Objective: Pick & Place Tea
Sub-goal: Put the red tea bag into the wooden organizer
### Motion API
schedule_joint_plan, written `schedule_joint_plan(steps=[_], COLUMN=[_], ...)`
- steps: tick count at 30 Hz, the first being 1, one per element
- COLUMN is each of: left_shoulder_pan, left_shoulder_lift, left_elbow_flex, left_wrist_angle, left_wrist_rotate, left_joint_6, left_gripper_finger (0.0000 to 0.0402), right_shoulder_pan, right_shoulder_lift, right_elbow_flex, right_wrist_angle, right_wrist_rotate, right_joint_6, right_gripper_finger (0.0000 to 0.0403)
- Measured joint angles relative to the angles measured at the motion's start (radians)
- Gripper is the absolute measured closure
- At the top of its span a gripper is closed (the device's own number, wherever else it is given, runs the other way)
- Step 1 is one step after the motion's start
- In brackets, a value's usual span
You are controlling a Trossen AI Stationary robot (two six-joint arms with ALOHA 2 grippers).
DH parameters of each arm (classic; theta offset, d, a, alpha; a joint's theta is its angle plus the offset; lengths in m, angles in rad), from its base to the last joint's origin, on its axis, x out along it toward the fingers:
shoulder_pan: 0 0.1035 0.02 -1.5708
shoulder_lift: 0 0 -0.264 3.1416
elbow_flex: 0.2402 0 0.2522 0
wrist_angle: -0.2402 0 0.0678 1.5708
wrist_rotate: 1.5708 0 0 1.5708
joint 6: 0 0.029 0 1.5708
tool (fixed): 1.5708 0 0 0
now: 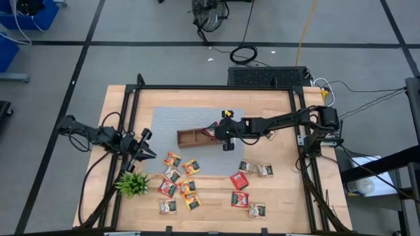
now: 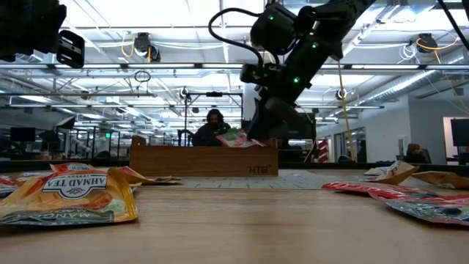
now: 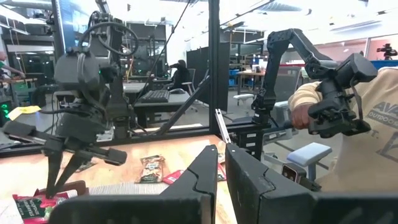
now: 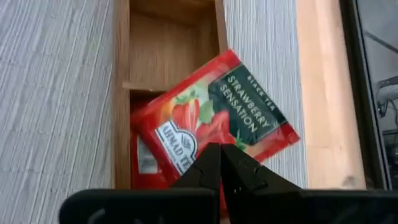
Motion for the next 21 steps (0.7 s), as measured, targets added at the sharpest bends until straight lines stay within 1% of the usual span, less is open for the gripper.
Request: schedule_joint_plan(steps=[8,12,15,18,21], left_shoulder_pan=[0.0,0.0,0.0,0.0,0.0], left_shoulder_lift=[0.0,0.0,0.0,0.0,0.0], left_elbow_flex=[0.0,0.0,0.0,0.0,0.0], left_wrist_angle=[-0.001,-0.001,-0.001,-0.001,-0.001], left_wrist_rotate=[0.0,0.0,0.0,0.0,0.0], left_joint_6=[0.0,0.0,0.0,0.0,0.0], left_gripper_finger=[0.0366,0.0366,0.0366,0.0366,0.0366], right_shoulder_pan=[0.017,0.046,0.071,0.076,0.061], right_shoulder_lift=[-0.002,-0.008,-0.013,-0.014,-0.014], right_elbow_flex=[0.001,0.0,0.003,0.005,0.005], right_wrist_angle=[-0.098,-0.106,-0.055,0.013,0.039], right_wrist_rotate=[0.004,0.058,0.106,0.106,0.105], right_joint_6=[0.037,0.027,-0.015,-0.05,-0.054], right_gripper_finger=[0.0403,0.0403,0.0403,0.0403,0.0403])
